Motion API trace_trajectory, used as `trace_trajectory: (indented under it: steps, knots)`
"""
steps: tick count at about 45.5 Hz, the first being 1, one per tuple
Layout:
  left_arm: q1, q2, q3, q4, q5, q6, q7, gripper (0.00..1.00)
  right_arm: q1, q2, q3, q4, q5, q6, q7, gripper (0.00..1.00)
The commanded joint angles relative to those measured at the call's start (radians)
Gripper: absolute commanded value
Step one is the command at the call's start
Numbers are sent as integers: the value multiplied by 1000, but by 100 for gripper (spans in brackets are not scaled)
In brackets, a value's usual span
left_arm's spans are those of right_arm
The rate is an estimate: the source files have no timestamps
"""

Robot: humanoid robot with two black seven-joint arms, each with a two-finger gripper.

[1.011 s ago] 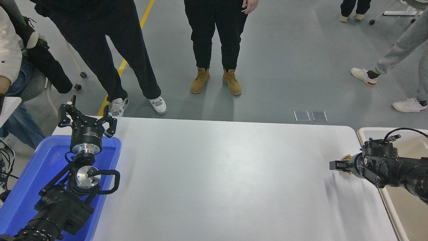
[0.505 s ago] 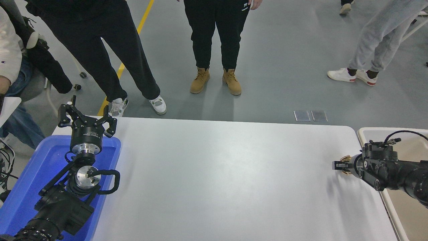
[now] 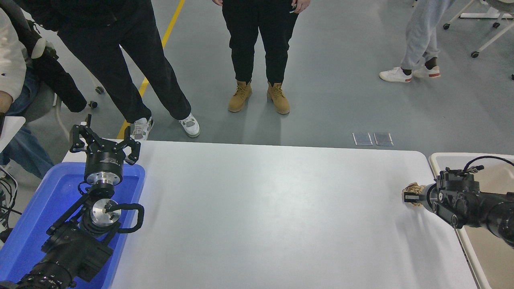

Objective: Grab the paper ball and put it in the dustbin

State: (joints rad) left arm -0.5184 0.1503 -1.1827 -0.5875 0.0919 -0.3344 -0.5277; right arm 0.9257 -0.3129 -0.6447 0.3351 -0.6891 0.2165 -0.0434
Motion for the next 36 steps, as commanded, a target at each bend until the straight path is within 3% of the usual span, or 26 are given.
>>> trace_trajectory:
  steps: [1, 14, 25, 36]
  knots:
    - [0, 0, 0, 0, 0, 0, 0, 99, 16, -26, 23, 8, 0, 7, 20, 0]
    - [1, 0, 0, 0, 0, 0, 0, 99, 62, -95, 28, 45, 6, 18, 53, 0]
    - [0, 0, 0, -3, 0, 0, 0, 99, 323, -336, 20, 370, 8, 138, 62, 0]
    - [0, 0, 0, -3, 0, 0, 0, 99, 663, -532, 5, 617, -38, 349, 33, 0]
